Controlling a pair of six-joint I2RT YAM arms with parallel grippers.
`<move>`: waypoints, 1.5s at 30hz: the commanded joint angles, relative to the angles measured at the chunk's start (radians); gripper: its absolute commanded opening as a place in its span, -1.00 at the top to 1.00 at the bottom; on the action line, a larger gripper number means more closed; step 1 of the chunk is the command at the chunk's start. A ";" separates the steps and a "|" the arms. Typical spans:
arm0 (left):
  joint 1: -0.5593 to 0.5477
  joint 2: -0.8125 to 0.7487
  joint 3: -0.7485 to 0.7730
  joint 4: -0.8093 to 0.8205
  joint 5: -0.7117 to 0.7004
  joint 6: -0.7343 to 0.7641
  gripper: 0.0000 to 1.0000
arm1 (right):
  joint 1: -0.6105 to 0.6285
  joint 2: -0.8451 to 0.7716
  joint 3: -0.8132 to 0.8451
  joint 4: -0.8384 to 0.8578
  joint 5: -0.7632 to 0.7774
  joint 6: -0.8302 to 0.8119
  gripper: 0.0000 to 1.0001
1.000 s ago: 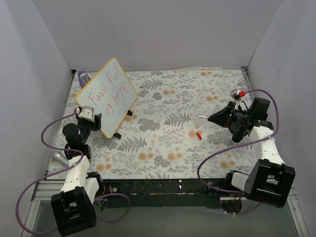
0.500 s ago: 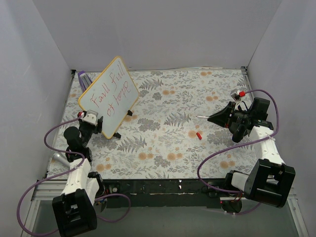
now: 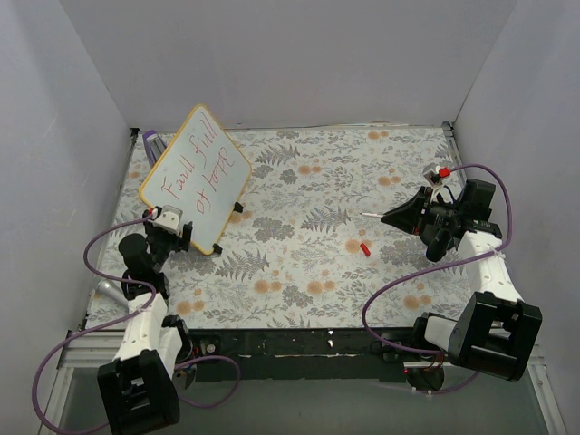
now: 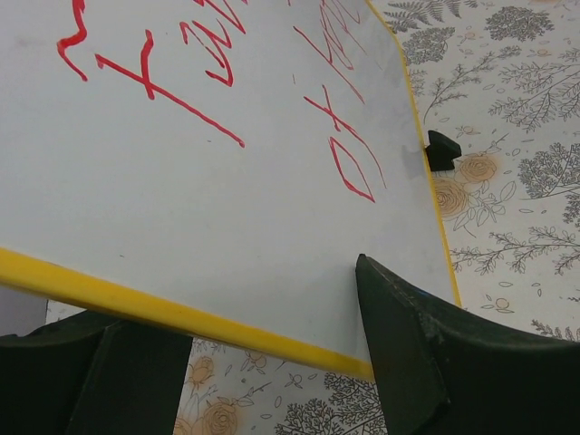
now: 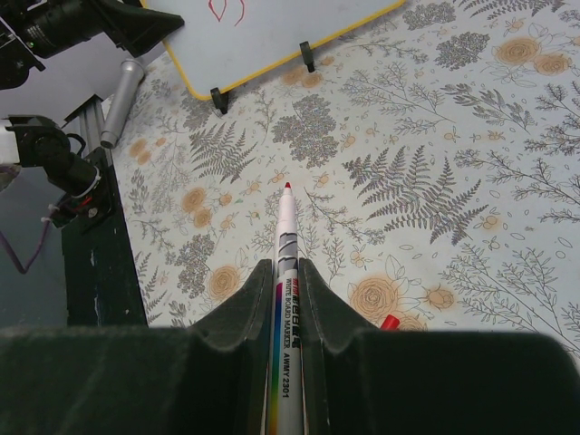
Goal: Write a sentence on the whiteboard
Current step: Put down the whiteboard on the whiteboard stand.
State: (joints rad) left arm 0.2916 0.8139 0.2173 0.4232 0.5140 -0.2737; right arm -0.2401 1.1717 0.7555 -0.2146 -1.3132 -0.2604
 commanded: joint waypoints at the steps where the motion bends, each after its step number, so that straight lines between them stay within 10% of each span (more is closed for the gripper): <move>1: 0.006 -0.019 -0.019 -0.067 -0.042 0.077 -0.34 | 0.002 -0.003 0.034 -0.005 -0.038 -0.003 0.97; 45: 0.007 -0.064 -0.021 -0.069 -0.170 0.047 -0.58 | 0.004 -0.004 0.038 -0.008 -0.046 -0.008 0.97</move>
State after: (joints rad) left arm 0.2928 0.7837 0.2028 0.3676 0.3634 -0.2718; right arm -0.2401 1.1717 0.7559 -0.2150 -1.3277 -0.2611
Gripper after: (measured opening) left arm 0.805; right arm 0.197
